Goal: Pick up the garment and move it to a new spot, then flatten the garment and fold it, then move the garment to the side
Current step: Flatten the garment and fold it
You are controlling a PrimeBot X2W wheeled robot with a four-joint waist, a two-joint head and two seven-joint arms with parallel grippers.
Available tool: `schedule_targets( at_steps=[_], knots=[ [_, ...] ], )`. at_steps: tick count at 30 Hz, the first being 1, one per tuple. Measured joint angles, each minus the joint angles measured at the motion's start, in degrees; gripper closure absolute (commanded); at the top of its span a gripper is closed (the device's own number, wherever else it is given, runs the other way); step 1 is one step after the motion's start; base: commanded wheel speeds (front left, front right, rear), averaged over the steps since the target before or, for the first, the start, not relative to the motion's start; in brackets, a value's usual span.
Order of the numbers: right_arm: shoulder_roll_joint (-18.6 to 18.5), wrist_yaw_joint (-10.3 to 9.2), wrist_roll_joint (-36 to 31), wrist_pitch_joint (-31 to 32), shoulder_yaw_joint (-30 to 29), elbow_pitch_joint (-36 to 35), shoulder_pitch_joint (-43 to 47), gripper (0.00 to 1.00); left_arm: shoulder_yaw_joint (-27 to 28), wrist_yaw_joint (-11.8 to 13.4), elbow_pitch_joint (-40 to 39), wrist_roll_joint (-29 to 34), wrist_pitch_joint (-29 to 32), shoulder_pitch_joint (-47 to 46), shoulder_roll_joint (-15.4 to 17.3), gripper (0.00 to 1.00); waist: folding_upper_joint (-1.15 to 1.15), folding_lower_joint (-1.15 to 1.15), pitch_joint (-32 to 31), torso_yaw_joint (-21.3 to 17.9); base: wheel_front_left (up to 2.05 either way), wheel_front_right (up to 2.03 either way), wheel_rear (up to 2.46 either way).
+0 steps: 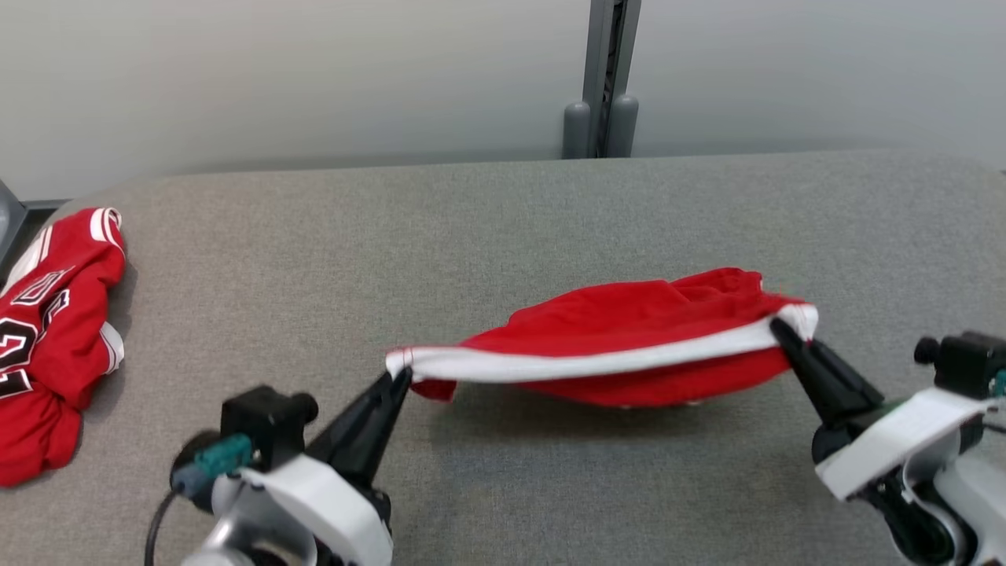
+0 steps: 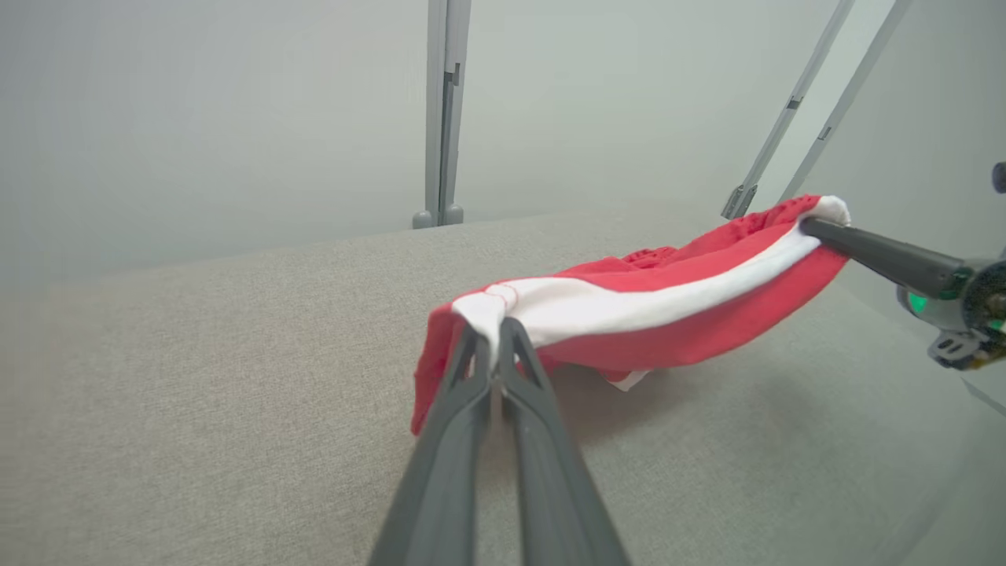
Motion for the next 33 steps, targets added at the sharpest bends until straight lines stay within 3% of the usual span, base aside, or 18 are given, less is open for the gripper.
schedule_targets(
  at_steps=[6,12,18,25,33],
  knots=[
    [-0.3,0.00,-1.2,5.0,-0.5,-0.3,-7.2,1.00,1.6,-1.6,1.8,0.4,2.6,-9.2,1.9,1.00,0.00,0.00,3.2,0.0,0.00,0.00,0.00],
    [-0.3,0.01,-0.9,12.4,-1.3,0.6,-23.6,1.00,5.1,-5.3,11.1,-3.5,8.0,-29.3,3.3,1.00,0.00,0.00,10.4,-0.2,0.00,0.00,0.00],
    [0.6,0.02,2.4,16.1,-1.5,3.0,-38.5,1.00,6.4,-7.4,22.3,-5.7,11.1,-48.8,4.5,1.00,0.00,0.00,18.3,-0.4,0.00,0.00,0.00],
    [1.2,0.03,3.9,17.8,-0.3,5.8,-54.5,1.00,6.6,-8.4,32.1,-5.2,8.3,-68.8,5.5,1.00,0.00,0.00,26.8,-0.7,0.00,0.00,0.00],
    [2.3,0.21,4.2,12.3,0.4,11.8,-71.5,1.00,1.4,-8.9,44.3,0.3,-1.6,-88.5,6.5,1.00,0.00,0.00,35.7,-0.6,0.00,0.00,0.00]
  ],
)
